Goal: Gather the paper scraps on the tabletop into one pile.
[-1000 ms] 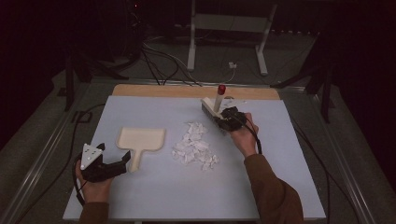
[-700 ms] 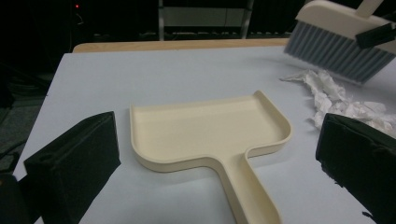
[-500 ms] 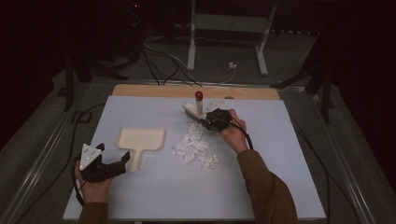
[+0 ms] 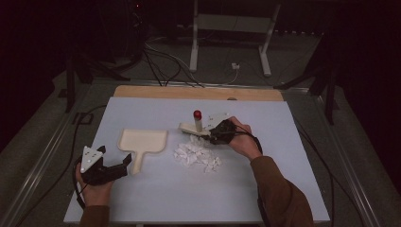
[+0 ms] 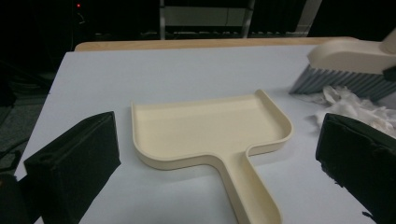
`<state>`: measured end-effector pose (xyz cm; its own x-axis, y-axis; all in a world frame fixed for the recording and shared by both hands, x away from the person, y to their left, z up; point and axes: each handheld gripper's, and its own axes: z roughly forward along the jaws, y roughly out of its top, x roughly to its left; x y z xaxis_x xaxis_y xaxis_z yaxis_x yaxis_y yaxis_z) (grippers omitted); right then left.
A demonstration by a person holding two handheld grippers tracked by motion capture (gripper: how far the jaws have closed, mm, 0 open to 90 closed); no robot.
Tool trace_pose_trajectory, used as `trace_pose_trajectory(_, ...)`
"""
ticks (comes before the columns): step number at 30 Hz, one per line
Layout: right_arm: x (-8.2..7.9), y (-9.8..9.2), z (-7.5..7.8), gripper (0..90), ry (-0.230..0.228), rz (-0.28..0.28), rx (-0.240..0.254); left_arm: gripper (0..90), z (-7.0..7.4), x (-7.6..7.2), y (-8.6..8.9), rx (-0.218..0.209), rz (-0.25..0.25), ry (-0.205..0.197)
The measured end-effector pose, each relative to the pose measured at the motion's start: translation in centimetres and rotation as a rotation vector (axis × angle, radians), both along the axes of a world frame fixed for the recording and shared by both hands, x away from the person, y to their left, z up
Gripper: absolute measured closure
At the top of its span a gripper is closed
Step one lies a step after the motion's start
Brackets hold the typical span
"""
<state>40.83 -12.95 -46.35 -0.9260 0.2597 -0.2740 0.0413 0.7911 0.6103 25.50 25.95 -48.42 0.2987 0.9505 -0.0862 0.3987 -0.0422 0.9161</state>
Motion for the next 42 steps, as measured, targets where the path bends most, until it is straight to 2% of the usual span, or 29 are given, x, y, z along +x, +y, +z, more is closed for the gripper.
trace_pose_trajectory(4,-0.8,-0.4,0.1,68.2,0.004,0.046,-0.001,0.4,0.0,0.0,0.1,-0.001,0.001,0.000)
trace_pose_trajectory(15,-2.6,-1.6,0.5,68.2,0.009,0.117,-0.021,0.4,-0.1,0.0,0.0,-0.002,0.001,0.004)
trace_pose_trajectory(21,-2.9,-2.2,0.5,68.2,0.046,0.141,0.000,0.4,-0.2,0.0,-0.1,0.002,-0.001,0.006)
trace_pose_trajectory(26,-2.4,-2.0,0.9,68.1,0.022,0.079,0.021,0.4,-0.1,0.0,-0.1,0.000,0.000,0.004)
trace_pose_trajectory(34,-1.9,-2.3,1.7,68.1,-0.005,-0.045,0.108,0.4,-0.2,0.0,0.0,-0.004,0.001,0.006)
trace_pose_trajectory(39,-2.3,-2.8,3.0,68.1,0.009,-0.064,0.163,0.4,-0.2,0.1,0.0,-0.002,-0.001,0.009)
trace_pose_trajectory(42,-2.9,-3.1,3.8,68.1,0.027,-0.053,0.190,0.4,-0.2,0.1,-0.1,-0.001,-0.002,0.010)
